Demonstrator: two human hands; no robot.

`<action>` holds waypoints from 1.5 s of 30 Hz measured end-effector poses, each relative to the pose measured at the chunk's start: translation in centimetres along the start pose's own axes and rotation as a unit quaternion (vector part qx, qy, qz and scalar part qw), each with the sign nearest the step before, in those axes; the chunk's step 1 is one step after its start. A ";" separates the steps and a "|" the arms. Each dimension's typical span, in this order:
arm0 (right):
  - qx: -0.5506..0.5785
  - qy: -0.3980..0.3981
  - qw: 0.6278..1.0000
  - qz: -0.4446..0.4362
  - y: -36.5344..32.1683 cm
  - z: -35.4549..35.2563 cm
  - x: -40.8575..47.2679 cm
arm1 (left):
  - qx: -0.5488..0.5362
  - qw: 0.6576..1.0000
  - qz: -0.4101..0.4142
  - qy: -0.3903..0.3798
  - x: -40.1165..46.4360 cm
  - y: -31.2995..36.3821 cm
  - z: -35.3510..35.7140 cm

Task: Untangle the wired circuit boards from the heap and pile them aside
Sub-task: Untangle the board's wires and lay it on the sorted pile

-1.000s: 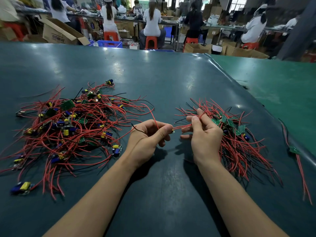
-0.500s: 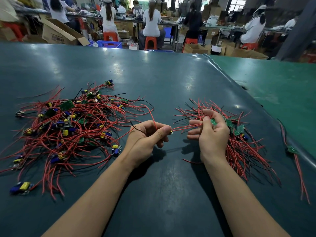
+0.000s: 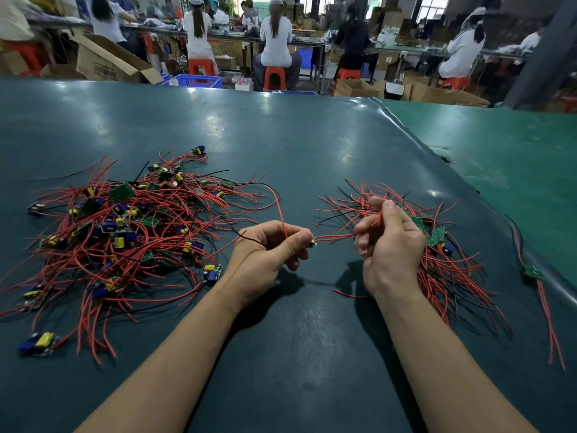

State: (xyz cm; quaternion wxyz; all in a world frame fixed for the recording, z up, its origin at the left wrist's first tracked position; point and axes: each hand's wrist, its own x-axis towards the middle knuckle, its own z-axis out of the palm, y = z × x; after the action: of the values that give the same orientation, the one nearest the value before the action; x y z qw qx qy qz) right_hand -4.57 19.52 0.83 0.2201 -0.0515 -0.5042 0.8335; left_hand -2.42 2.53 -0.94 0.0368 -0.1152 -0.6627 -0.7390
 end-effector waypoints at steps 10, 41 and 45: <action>0.003 -0.022 0.999 0.037 -0.7 0.2 -0.4 | -0.033 0.999 0.006 0.040 0.1 0.1 -0.1; -0.145 -0.228 0.939 0.212 0.5 0.9 -2.6 | 0.041 0.997 0.037 0.046 -0.1 -0.3 0.3; -0.170 -0.204 0.949 0.171 0.5 0.9 -2.5 | 0.042 0.998 0.042 0.023 -0.2 -0.2 0.4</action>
State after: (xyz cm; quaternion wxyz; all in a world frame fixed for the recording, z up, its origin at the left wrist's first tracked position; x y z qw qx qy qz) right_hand -2.80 17.53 0.47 -0.0450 -0.0024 -0.6560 0.7534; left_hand -2.19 2.97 -1.12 0.0876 -0.1239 -0.6871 -0.7105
